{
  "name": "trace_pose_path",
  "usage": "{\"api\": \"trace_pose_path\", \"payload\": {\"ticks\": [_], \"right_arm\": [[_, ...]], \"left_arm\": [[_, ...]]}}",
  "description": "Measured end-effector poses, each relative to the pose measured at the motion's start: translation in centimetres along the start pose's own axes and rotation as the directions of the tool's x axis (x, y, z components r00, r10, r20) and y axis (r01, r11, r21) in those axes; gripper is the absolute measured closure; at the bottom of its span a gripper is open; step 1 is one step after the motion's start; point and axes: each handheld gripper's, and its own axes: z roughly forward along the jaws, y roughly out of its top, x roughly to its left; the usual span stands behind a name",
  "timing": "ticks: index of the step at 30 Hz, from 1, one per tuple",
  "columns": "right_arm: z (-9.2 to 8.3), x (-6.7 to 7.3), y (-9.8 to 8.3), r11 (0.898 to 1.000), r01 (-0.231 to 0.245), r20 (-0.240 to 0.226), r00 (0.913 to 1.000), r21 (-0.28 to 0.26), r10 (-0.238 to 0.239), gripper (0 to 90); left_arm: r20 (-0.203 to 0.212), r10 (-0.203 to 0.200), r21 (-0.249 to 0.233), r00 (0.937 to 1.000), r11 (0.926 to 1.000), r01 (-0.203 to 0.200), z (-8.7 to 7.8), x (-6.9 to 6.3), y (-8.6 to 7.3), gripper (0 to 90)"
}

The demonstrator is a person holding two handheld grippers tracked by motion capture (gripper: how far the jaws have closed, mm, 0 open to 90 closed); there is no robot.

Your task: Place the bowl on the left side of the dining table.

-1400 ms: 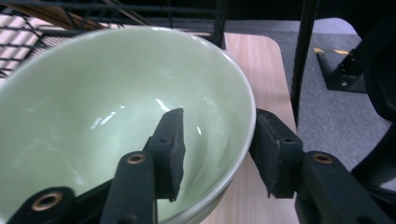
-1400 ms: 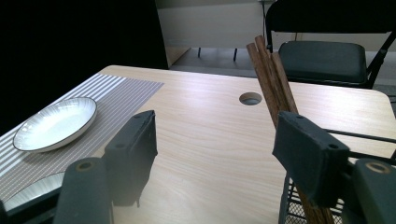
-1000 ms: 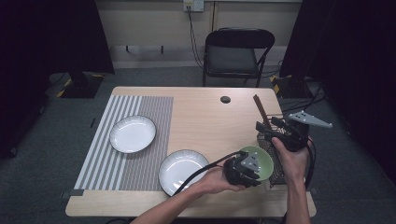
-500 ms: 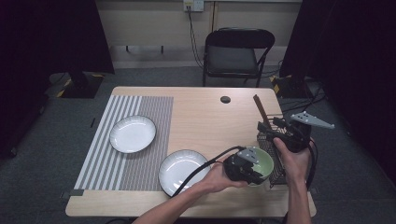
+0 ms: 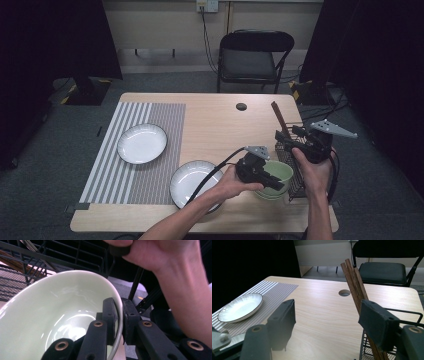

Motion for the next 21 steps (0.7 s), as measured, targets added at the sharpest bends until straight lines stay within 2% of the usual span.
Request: {"api": "trace_pose_path", "payload": {"ticks": [9,12,21], "right_arm": [[-0.12,-0.08,-0.01,1.0,-0.002,0.001,1.0,-0.006,0.002,29.3],[-0.06,-0.12,-0.02,1.0,-0.001,0.001,1.0,-0.006,0.001,29.3],[-0.17,-0.13,0.0,1.0,-0.002,0.004,1.0,-0.01,0.002,29.2]], "left_arm": [[0.047,-0.051,-0.035,0.9976,0.998,0.053,-0.38,0.65,0.09,83.2],[0.051,-0.064,-0.029,0.9966,0.9974,0.066,-0.29,0.75,0.07,83.2],[0.021,-0.032,-0.012,0.9993,0.9994,0.033,-0.22,0.44,0.19,81.6]]}}
